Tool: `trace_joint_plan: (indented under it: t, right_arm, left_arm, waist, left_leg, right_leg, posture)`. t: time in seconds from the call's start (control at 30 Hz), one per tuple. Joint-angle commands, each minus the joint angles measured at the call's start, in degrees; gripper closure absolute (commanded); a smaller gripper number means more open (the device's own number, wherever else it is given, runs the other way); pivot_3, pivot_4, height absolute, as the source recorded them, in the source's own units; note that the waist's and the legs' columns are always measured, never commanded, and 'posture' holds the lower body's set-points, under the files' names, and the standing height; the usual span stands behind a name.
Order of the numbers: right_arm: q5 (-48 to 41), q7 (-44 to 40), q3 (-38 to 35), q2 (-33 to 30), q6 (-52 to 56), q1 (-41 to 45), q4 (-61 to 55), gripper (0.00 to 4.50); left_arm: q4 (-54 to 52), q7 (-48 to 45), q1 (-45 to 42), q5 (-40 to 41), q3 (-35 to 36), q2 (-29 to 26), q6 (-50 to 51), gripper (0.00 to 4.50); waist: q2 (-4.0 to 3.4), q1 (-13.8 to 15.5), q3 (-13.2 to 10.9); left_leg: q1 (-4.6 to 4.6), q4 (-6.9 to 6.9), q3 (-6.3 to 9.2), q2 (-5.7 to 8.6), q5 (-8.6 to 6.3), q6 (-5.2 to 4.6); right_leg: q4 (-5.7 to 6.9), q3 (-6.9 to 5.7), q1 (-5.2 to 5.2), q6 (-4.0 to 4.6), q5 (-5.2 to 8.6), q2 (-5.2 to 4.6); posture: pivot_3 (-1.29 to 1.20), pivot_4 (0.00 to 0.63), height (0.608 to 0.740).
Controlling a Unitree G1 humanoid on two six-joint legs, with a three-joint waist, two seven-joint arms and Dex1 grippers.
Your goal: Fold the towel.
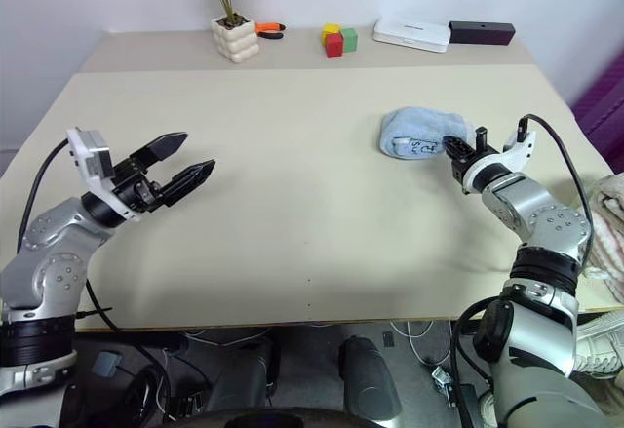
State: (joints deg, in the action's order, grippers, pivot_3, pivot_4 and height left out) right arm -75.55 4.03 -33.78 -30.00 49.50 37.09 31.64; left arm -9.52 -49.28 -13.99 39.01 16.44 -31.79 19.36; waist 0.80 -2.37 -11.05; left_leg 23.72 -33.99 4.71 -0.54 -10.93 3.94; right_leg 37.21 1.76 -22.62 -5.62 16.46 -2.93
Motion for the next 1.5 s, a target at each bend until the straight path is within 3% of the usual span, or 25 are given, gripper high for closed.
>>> trace_joint_plan:
  t: [0.03,0.57,0.67,0.9,0.93,1.03,1.5]
  right_arm:
    - [1.77,-1.38,-1.97,-1.63,0.64,-0.64,-1.72,4.43]
    - [4.81,-4.51,-4.60,-0.18,2.78,-5.65,-6.74,4.43]
    - [4.46,-3.24,-5.70,1.07,2.12,-5.93,-6.92,3.52]
    - [5.46,-2.58,-6.52,1.96,2.20,-5.64,-6.33,0.22]
    - [5.69,-2.61,-6.60,1.79,2.10,-5.29,-5.99,0.04]
    - [6.01,-2.73,-6.86,1.57,2.09,-4.76,-5.52,0.04]
    - [13.26,-5.42,-6.56,-1.02,-2.10,-6.76,-10.98,0.04]
  left_arm:
    - [-0.78,-0.57,-0.67,0.19,0.13,-0.25,-0.80,0.00]
    - [0.23,-1.66,-1.76,-0.15,-0.94,-0.14,-0.94,0.00]
    - [0.02,-2.30,-1.44,-0.54,-1.15,-0.71,-1.02,0.00]
    - [-2.58,-7.88,3.90,3.11,-3.00,-6.15,7.50,0.00]
    - [-2.64,-8.71,4.45,4.20,-3.14,-6.88,9.29,0.00]
    - [-3.04,-8.16,5.12,7.11,-3.22,-8.28,15.44,0.00]
    - [-1.51,-9.23,3.15,5.25,-4.07,-6.84,13.06,0.00]
  waist:
    - [0.00,0.04,0.00]
    - [0.00,0.01,0.00]
    - [0.00,0.00,0.00]
    - [-0.01,-0.12,-0.01]
    - [-0.01,-0.13,-0.01]
    - [-0.01,-0.01,-0.01]
    - [-0.02,0.16,-0.01]
  left_leg:
    - [0.00,0.00,0.00,0.00,0.00,0.00]
    - [0.00,-0.01,0.00,-0.02,0.00,0.00]
    - [0.00,-0.01,0.00,-0.03,0.00,0.00]
    - [-0.01,0.00,-0.03,-0.04,-0.01,-0.02]
    - [-0.01,0.00,-0.02,-0.05,-0.01,-0.02]
    - [-0.02,-0.02,-0.02,-0.08,-0.01,-0.02]
    - [-0.02,-0.03,-0.04,-0.09,-0.01,-0.02]
  right_leg:
    - [0.00,0.00,0.00,0.00,0.00,0.00]
    - [0.01,0.01,0.00,-0.01,-0.01,0.04]
    - [0.01,0.01,0.00,-0.01,-0.01,0.04]
    - [0.01,0.05,-0.02,0.01,-0.01,0.05]
    - [0.03,0.05,-0.02,0.01,-0.01,0.06]
    - [0.02,0.05,-0.01,0.05,-0.01,0.07]
    - [0.01,0.06,-0.02,0.08,-0.01,0.09]
  posture:
    - [0.00,0.150,0.740]
    - [0.00,0.150,0.740]
    - [0.00,0.150,0.740]
    - [0.00,0.150,0.740]
    - [0.00,0.150,0.740]
    - [0.00,0.150,0.740]
    - [0.00,0.150,0.740]
